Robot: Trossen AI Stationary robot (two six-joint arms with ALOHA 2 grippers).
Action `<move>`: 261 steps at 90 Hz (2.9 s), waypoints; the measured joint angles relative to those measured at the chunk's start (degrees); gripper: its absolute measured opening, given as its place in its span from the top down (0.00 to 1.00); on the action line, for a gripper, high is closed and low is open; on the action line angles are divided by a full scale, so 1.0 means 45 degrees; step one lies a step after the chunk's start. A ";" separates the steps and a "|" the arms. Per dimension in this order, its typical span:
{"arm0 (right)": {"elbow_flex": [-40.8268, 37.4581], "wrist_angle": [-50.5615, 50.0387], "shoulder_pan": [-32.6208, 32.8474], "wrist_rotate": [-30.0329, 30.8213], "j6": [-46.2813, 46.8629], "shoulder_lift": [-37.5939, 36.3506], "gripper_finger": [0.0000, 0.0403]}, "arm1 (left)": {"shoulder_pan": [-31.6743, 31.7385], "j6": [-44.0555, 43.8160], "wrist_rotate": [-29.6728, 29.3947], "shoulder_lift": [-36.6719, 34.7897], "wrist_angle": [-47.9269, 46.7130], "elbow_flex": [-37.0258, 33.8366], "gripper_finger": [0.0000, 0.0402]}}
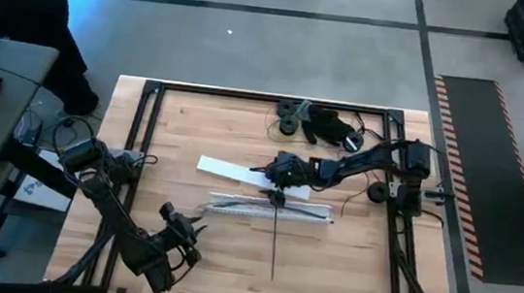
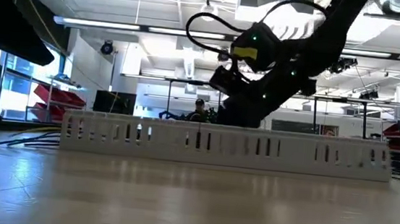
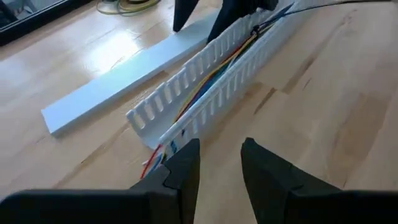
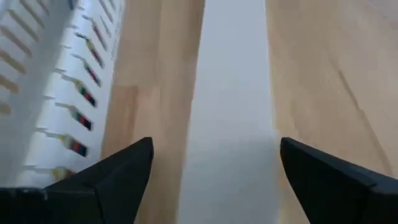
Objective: Ziptie cables
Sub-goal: Close the white cable duct
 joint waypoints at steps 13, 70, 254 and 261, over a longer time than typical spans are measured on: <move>0.0045 0.0158 -0.0238 -0.0334 0.0406 0.0649 0.29 | 0.0000 0.0000 -0.0004 0.0000 0.0010 0.0000 0.75; -0.0138 -0.0021 -0.0522 0.0431 0.0105 -0.0415 0.49 | -0.0010 -0.0182 -0.0610 -0.0155 -0.0192 0.0000 0.75; 0.0820 -0.0323 -0.1447 0.0288 -0.1748 -0.1425 0.65 | -0.0183 0.2232 -0.1993 -0.2433 0.0751 0.0005 0.78; 0.1219 -0.0401 -0.1820 0.0337 -0.1837 -0.1270 0.55 | -0.0039 0.2312 -0.1996 -0.2433 0.0753 -0.0004 0.78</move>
